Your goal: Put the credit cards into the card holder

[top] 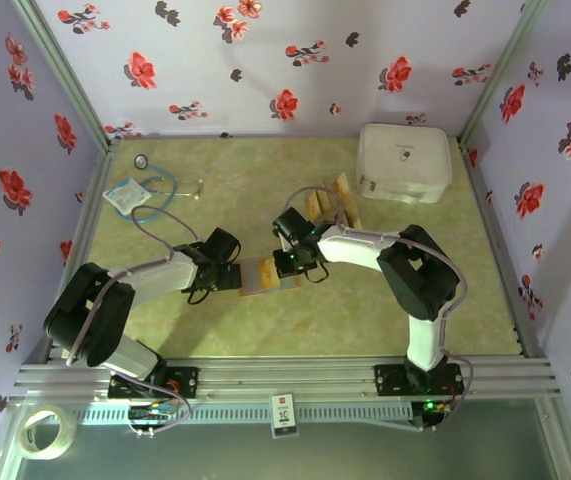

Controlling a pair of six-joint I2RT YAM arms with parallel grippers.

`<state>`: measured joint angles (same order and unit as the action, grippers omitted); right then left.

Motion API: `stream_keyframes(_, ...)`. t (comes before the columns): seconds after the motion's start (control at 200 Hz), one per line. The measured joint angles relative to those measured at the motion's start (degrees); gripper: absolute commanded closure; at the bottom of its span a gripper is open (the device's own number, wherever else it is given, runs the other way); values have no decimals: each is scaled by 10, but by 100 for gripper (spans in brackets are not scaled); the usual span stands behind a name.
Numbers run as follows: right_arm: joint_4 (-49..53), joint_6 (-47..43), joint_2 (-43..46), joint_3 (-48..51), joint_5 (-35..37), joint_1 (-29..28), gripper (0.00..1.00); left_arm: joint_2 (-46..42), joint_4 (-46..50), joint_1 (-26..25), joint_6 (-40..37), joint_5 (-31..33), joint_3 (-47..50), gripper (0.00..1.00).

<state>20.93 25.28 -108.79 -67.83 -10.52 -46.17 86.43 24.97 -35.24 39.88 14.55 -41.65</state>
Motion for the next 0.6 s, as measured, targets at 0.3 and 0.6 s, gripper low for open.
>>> stream_keyframes(0.3,0,0,-9,-16,0,-13,100,2,-1,0,0,-2,-1,0)
stream_keyframes(0.6,24,-9,-8,-21,19,-14,100,2,-1,0,0,-2,-1,0)
